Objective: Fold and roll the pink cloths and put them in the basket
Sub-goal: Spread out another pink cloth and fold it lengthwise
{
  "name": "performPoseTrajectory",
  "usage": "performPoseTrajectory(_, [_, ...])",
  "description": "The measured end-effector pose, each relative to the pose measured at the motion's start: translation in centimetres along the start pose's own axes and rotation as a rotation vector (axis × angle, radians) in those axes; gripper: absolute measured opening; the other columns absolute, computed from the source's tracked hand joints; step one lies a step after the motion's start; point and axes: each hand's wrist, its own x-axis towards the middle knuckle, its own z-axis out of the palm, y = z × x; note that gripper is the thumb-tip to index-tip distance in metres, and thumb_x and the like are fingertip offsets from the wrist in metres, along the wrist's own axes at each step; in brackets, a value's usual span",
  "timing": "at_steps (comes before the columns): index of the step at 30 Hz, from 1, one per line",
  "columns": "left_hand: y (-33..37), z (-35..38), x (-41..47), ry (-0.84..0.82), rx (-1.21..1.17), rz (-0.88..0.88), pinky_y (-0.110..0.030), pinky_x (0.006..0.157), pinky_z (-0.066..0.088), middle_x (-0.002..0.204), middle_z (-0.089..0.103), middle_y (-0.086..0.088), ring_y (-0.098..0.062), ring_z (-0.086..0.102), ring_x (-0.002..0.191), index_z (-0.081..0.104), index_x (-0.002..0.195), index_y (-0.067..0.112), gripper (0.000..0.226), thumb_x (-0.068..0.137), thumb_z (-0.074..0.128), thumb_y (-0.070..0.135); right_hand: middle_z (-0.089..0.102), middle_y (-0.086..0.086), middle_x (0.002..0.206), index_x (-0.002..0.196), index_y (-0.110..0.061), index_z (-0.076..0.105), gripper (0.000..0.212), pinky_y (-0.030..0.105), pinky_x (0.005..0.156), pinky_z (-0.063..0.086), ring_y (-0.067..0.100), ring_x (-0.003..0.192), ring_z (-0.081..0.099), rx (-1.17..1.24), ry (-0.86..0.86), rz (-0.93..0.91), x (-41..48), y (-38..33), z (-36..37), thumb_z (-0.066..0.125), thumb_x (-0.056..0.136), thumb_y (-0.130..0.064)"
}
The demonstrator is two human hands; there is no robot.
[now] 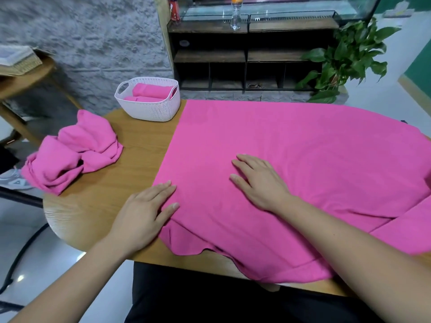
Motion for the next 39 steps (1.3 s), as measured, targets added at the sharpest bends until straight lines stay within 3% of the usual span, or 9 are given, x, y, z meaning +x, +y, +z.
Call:
performPoseTrajectory(6, [-1.6, -0.7, -2.3, -0.052, -0.056, -0.032, -0.036, 0.106, 0.042, 0.161, 0.038, 0.027, 0.000, 0.036, 0.149, 0.046, 0.152, 0.045, 0.065, 0.092, 0.044, 0.068, 0.040, 0.001, 0.166, 0.156, -0.021, 0.047, 0.061, 0.040, 0.128, 0.022, 0.022, 0.154, 0.032, -0.019, 0.002, 0.005, -0.2, -0.3, -0.2, 0.035, 0.109, -0.058])
performPoseTrajectory(11, [-1.2, -2.2, -2.8, -0.016, -0.277, 0.077, -0.043, 0.104, 0.045, 0.126, 0.053, 0.024, -0.007, 0.051, 0.127, 0.069, 0.109, 0.045, 0.024, 0.093, 0.061, 0.061, 0.043, 0.002, 0.164, 0.154, -0.020, 0.050, 0.059, 0.040, 0.126, 0.022, 0.023, 0.153, 0.034, -0.025, 0.011, 0.002, -0.3, -0.3, -0.2, 0.037, 0.110, -0.056])
performPoseTrajectory(15, [1.4, -2.5, -3.6, -0.154, -0.382, 0.166, -0.032, 0.095, 0.046, 0.116, 0.059, 0.020, -0.012, 0.057, 0.114, 0.069, 0.102, 0.043, 0.037, 0.078, 0.083, 0.066, 0.046, 0.003, 0.161, 0.152, -0.019, 0.052, 0.058, 0.043, 0.125, 0.026, 0.025, 0.150, 0.038, -0.029, 0.020, -0.001, -0.2, -0.2, 0.1, 0.039, 0.109, -0.056])
performPoseTrajectory(18, [1.3, -2.4, -4.0, -0.238, -0.413, 0.160, -0.034, 0.089, 0.049, 0.107, 0.063, 0.015, -0.015, 0.059, 0.105, 0.068, 0.098, 0.041, 0.042, 0.070, 0.089, 0.065, 0.048, 0.004, 0.160, 0.150, -0.019, 0.053, 0.057, 0.044, 0.123, 0.029, 0.026, 0.148, 0.041, -0.034, 0.027, 0.000, -0.2, -0.2, 0.1, 0.040, 0.109, -0.055])
performPoseTrajectory(23, [-0.5, -2.5, -4.7, -0.240, -0.409, 0.178, -0.035, 0.078, 0.049, 0.085, 0.064, 0.009, -0.016, 0.059, 0.088, 0.065, 0.081, 0.040, 0.029, 0.079, 0.085, 0.061, 0.048, 0.005, 0.160, 0.150, -0.018, 0.053, 0.056, 0.044, 0.123, 0.029, 0.026, 0.148, 0.041, -0.039, 0.032, -0.003, -0.2, -0.3, 0.0, 0.041, 0.109, -0.053])
performPoseTrajectory(27, [-1.2, -2.8, -5.0, -0.229, -0.308, 0.168, -0.034, 0.072, 0.048, 0.072, 0.053, 0.004, -0.013, 0.054, 0.076, 0.048, 0.069, 0.031, 0.046, 0.095, 0.065, 0.066, 0.048, 0.005, 0.160, 0.150, -0.018, 0.053, 0.056, 0.046, 0.123, 0.030, 0.027, 0.148, 0.041, -0.036, 0.030, -0.001, -0.3, -0.3, -0.1, 0.041, 0.109, -0.053])
performPoseTrajectory(30, [-1.2, -2.9, -5.0, -0.240, -0.199, 0.198, -0.029, 0.069, 0.046, 0.069, 0.053, 0.005, -0.012, 0.055, 0.074, 0.046, 0.068, 0.026, 0.055, 0.093, 0.061, 0.072, 0.049, 0.005, 0.160, 0.150, -0.018, 0.054, 0.055, 0.047, 0.123, 0.031, 0.028, 0.148, 0.041, -0.030, 0.030, 0.004, -0.4, -0.3, -0.1, 0.041, 0.109, -0.052])
performPoseTrajectory(33, [-0.5, -3.1, -4.5, -0.249, -0.067, 0.159, -0.033, 0.062, 0.047, 0.064, 0.054, 0.002, -0.014, 0.054, 0.066, 0.047, 0.071, 0.018, 0.068, 0.090, 0.052, 0.083, 0.052, 0.007, 0.156, 0.145, -0.016, 0.057, 0.052, 0.048, 0.121, 0.034, 0.029, 0.145, 0.044, -0.032, 0.059, -0.001, -0.6, -0.3, 0.0, 0.042, 0.108, -0.050])
performPoseTrajectory(39, [4.1, -3.1, -1.3, -0.125, -0.169, 0.207, -0.036, 0.060, 0.046, 0.063, 0.056, 0.006, -0.011, 0.054, 0.061, 0.050, 0.071, 0.027, 0.044, 0.098, 0.060, 0.060, 0.064, 0.003, 0.125, 0.119, -0.017, 0.065, 0.033, 0.045, 0.099, 0.043, 0.030, 0.117, 0.057, -0.104, 0.191, -0.023, -1.2, -0.6, -0.6, 0.047, 0.105, -0.041])
